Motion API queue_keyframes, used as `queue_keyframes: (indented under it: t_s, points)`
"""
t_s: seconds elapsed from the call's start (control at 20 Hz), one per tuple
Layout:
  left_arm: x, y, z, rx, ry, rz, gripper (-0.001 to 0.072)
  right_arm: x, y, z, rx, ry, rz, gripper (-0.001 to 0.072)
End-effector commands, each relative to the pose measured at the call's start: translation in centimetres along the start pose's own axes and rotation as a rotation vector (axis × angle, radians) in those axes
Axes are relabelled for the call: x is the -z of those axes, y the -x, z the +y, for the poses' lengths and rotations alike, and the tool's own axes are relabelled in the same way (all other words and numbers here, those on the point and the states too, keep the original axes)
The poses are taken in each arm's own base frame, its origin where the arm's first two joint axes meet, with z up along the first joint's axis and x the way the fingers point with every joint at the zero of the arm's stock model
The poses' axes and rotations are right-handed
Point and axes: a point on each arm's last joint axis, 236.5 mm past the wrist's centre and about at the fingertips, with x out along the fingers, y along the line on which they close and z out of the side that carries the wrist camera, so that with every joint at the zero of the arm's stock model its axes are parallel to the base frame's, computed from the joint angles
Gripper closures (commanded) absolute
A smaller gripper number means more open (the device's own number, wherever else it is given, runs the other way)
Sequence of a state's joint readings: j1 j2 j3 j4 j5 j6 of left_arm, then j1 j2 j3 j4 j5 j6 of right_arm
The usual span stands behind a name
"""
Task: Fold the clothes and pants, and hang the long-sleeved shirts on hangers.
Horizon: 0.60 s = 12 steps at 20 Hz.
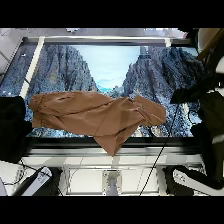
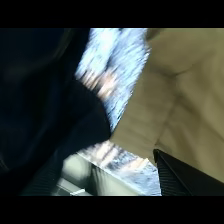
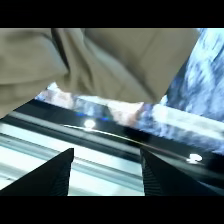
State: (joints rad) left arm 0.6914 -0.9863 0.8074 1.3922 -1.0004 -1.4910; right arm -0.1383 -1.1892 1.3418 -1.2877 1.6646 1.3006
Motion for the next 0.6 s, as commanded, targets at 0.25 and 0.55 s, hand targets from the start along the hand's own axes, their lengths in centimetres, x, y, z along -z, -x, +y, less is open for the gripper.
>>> queue_keyframes:
  t_s: [0.25,0.55]
  points:
    - [4.6,-4.9,-3.5,0.486,0.685,-0.057,0.0008,0.9,-2.6,3.2,-0.159,-0.092,-0.154,0.0266]
    - [3.2,-6.9,-2.4,0.470,0.763,-0.122,0.0011,0.9,-2.6,3.4,-0.167,-0.093,-0.150,0.0267]
